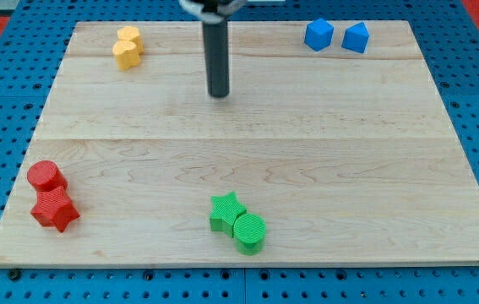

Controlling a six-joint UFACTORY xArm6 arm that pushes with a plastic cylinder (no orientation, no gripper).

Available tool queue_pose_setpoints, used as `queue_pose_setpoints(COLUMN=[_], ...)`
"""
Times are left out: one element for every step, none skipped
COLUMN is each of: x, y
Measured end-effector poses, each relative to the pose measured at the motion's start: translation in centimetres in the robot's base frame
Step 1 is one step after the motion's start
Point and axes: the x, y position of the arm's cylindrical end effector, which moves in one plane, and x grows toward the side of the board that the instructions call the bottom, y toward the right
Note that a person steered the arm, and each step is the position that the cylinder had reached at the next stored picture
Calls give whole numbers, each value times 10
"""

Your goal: Separate the red blocks

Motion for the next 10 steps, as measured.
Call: queue_pose_setpoints(x=[39, 38, 50, 70, 94, 144, 182, 152, 108, 109], y=[-44, -107, -199, -265, -265, -257, -253, -187, -103, -70])
